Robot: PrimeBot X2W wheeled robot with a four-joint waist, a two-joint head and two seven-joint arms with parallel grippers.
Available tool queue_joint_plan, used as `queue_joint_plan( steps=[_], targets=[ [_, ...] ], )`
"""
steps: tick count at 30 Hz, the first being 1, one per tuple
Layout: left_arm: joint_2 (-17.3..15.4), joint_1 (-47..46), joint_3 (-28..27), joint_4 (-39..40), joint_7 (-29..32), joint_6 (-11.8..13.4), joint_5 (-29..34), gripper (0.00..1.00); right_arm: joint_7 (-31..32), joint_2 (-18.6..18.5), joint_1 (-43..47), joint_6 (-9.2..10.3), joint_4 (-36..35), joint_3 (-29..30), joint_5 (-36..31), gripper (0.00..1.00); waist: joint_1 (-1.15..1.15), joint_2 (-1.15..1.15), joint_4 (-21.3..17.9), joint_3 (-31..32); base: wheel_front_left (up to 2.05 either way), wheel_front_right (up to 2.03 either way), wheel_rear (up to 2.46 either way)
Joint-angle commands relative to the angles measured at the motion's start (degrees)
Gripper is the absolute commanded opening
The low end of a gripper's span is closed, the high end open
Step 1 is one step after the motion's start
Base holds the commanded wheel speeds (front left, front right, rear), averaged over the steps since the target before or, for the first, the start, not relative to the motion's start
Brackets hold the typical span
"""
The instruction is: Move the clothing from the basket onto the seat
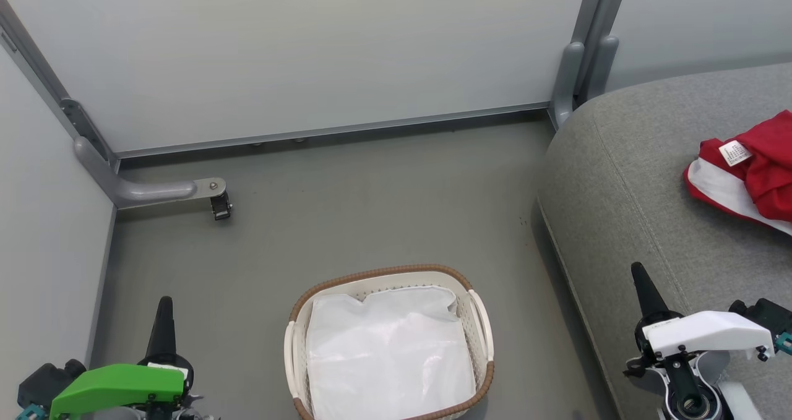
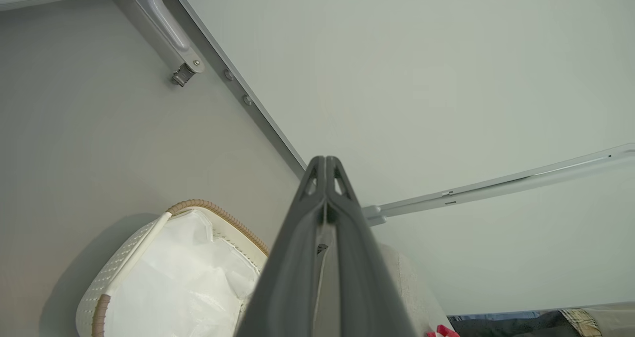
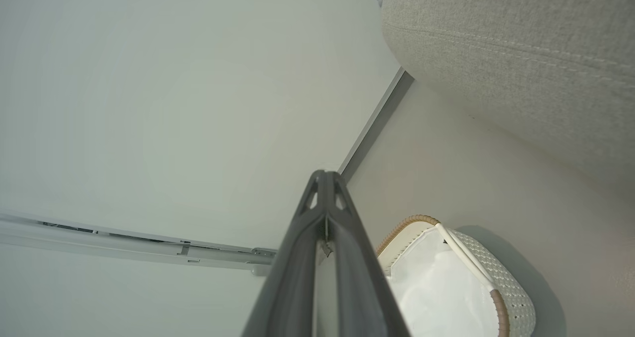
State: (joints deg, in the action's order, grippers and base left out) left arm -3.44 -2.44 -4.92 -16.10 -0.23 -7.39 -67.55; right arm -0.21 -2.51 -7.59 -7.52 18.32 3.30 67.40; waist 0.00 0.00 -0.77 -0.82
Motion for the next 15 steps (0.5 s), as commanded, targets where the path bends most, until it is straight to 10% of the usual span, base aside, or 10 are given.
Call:
queue_joint_plan(
  steps=[1,15],
  targets=[
    [-0.1,-1.5,-0.3,0.7,0.4,-0.1,-1.4,0.0,0.4,-0.4,0.3,0.03,-0.8,0.4,1.5,0.0,0.0,0.0,0.0,0.0,0.0,0.0,0.0],
    [0.1,-2.4,-0.8,1.1,2.3,-0.1,-8.4,0.0,2.3,-0.4,0.7,0.02,-1.9,1.2,8.5,0.0,0.0,0.0,0.2,0.2,0.0,0.0,0.0]
  ],
)
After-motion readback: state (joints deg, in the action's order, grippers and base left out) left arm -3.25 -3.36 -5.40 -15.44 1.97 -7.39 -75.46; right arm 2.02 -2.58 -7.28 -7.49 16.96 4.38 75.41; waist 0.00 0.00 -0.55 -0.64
